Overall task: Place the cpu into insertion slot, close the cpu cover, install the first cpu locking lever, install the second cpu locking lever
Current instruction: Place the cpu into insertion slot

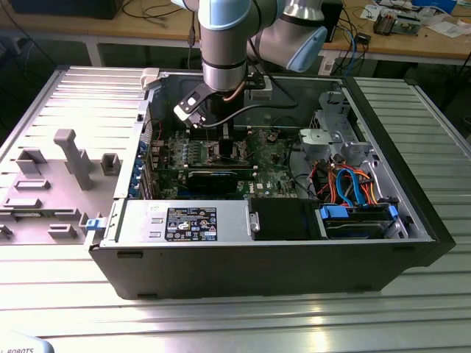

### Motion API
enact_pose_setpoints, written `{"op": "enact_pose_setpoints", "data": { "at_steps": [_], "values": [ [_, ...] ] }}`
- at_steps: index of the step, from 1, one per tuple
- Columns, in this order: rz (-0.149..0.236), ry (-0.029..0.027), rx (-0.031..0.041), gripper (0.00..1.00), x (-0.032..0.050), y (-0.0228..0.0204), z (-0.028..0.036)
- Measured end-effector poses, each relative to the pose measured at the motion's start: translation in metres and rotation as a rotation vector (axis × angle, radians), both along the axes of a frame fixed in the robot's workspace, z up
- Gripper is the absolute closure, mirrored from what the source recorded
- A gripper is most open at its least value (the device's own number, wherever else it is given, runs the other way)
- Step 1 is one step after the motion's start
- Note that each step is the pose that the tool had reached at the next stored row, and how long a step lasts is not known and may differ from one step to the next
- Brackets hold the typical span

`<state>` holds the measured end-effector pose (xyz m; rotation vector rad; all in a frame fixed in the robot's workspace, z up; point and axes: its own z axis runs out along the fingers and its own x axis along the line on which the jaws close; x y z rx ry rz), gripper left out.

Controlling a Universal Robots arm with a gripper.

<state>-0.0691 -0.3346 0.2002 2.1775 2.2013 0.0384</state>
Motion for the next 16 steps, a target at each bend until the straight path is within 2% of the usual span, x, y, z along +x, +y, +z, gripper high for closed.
{"op": "enact_pose_setpoints", "data": {
  "at_steps": [9, 10, 11, 12, 16],
  "values": [
    [0.000, 0.0000, 0.0000, 0.46, 0.0000, 0.0000, -0.0001],
    [0.000, 0.0000, 0.0000, 0.44, 0.0000, 0.0000, -0.0001],
    [0.000, 0.0000, 0.0001, 0.38, 0.0000, 0.0000, -0.0002],
    [0.000, -0.0001, 0.0003, 0.38, 0.0001, 0.0002, -0.0005],
    [0.000, 0.0000, 0.0049, 0.38, 0.0001, 0.0014, -0.0021]
  ]
}}
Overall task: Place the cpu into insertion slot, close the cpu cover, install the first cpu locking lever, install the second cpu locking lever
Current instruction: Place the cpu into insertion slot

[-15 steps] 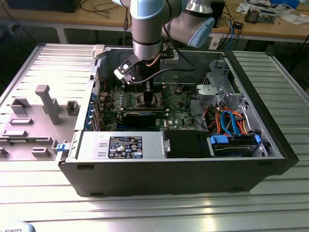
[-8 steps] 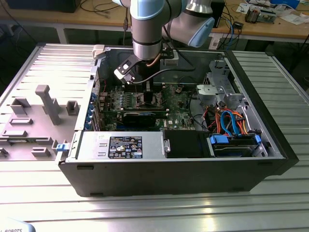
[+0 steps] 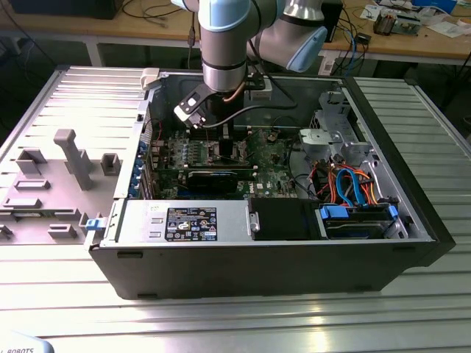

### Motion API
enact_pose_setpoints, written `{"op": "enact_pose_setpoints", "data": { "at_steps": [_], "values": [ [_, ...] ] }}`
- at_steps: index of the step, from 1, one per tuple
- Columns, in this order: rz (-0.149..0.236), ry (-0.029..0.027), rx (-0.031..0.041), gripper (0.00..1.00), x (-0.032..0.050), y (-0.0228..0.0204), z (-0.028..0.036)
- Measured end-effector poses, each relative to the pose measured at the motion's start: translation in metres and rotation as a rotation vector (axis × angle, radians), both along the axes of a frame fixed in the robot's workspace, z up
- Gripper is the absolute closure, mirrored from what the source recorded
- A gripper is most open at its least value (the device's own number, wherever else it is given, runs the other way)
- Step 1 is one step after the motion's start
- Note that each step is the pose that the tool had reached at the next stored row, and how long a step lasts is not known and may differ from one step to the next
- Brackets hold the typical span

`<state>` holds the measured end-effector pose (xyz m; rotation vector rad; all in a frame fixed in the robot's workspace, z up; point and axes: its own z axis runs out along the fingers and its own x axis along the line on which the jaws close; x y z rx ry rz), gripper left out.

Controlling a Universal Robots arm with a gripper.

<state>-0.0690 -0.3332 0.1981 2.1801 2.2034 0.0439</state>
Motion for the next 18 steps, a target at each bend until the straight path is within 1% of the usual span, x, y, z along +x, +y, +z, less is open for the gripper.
{"op": "enact_pose_setpoints", "data": {
  "at_steps": [9, 11, 15, 16, 17, 18],
  "values": [
    [0.007, 0.0000, 0.0003, 0.38, 0.0004, 0.0002, -0.0003],
    [0.007, 0.0000, -0.0009, 0.38, 0.0008, 0.0002, -0.0003],
    [0.007, 0.0000, -0.0012, 0.38, 0.0009, 0.0002, -0.0002],
    [0.007, 0.0002, -0.0014, 0.39, 0.0009, 0.0002, -0.0002],
    [0.007, 0.0002, -0.0013, 0.46, 0.0009, 0.0002, -0.0002],
    [0.008, 0.0001, -0.0013, 0.46, 0.0009, 0.0002, -0.0002]
  ]
}}
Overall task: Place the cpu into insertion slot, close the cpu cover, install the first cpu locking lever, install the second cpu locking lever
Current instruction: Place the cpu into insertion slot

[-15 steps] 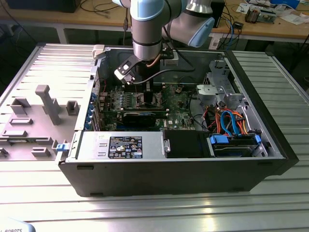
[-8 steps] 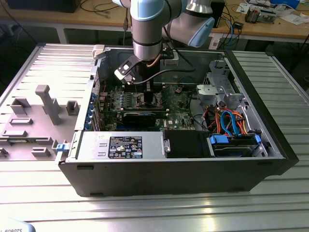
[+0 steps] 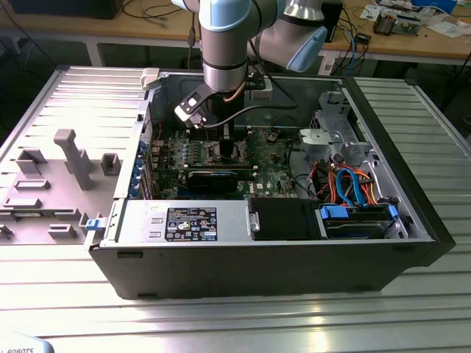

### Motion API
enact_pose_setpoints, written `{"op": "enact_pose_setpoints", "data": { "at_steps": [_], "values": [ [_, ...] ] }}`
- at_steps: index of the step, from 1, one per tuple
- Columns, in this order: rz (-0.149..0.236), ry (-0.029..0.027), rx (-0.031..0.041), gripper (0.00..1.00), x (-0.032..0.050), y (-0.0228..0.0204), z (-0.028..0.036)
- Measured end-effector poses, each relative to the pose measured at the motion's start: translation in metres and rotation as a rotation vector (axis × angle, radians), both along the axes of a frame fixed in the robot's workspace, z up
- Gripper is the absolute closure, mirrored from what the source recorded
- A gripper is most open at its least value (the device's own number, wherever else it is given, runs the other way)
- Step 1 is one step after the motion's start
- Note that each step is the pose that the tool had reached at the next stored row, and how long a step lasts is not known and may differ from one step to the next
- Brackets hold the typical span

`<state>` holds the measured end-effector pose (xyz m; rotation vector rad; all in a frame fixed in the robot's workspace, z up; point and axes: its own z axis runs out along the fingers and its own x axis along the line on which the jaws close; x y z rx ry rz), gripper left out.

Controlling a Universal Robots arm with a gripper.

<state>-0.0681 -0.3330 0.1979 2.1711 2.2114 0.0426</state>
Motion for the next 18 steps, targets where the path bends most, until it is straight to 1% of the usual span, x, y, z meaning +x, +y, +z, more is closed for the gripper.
{"op": "enact_pose_setpoints", "data": {
  "at_steps": [4, 6, 7, 9, 10, 14, 16, 17, 18],
  "values": [
    [-0.001, -0.0001, 0.0001, 0.46, 0.0000, 0.0000, 0.0000],
    [-0.007, -0.0002, 0.0002, 0.46, 0.0000, 0.0000, -0.0001],
    [-0.009, -0.0002, -0.0005, 0.46, 0.0001, 0.0001, -0.0001],
    [-0.013, -0.0003, -0.0064, 0.46, 0.0001, 0.0003, -0.0002],
    [-0.020, -0.0003, -0.0072, 0.46, 0.0001, 0.0006, -0.0001],
    [-0.021, -0.0001, -0.0069, 0.46, 0.0000, 0.0008, -0.0001],
    [-0.021, -0.0001, -0.0068, 0.45, 0.0000, 0.0008, -0.0002],
    [-0.021, -0.0001, -0.0069, 0.38, 0.0000, 0.0008, -0.0002],
    [-0.021, -0.0001, -0.0069, 0.38, 0.0000, 0.0008, -0.0002]
  ]
}}
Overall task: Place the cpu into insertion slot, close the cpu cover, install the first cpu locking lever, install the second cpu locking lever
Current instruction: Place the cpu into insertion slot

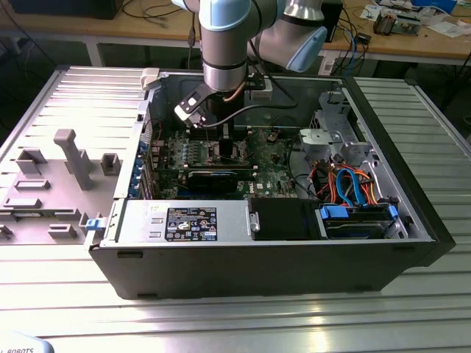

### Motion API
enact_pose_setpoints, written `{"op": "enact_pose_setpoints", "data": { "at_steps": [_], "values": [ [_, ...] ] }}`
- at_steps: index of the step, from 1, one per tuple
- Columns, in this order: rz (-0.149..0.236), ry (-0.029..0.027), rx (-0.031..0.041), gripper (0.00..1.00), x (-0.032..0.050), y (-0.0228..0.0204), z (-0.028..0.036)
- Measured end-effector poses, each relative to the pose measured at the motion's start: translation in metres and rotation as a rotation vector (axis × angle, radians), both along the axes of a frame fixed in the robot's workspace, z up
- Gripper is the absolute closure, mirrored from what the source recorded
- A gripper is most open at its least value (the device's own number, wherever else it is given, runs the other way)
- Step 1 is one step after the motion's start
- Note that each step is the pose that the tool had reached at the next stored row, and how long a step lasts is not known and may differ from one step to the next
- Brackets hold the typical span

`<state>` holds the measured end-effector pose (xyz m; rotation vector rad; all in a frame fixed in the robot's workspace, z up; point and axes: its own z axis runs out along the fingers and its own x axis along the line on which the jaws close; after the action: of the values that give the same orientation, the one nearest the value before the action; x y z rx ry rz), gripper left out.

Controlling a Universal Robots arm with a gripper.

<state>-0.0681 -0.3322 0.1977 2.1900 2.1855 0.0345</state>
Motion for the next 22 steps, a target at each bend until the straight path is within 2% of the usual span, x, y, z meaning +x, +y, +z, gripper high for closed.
{"op": "enact_pose_setpoints", "data": {
  "at_steps": [11, 15, 18, 22],
  "values": [
    [0.000, 0.0003, 0.0000, 0.38, 0.0002, 0.0000, 0.0051],
    [0.000, 0.0003, 0.0000, 0.38, 0.0023, -0.0007, 0.0045],
    [0.000, 0.0003, 0.0000, 0.38, 0.0024, -0.0033, 0.0023],
    [0.000, 0.0003, -0.0001, 0.38, 0.0024, -0.0036, 0.0021]
  ]
}}
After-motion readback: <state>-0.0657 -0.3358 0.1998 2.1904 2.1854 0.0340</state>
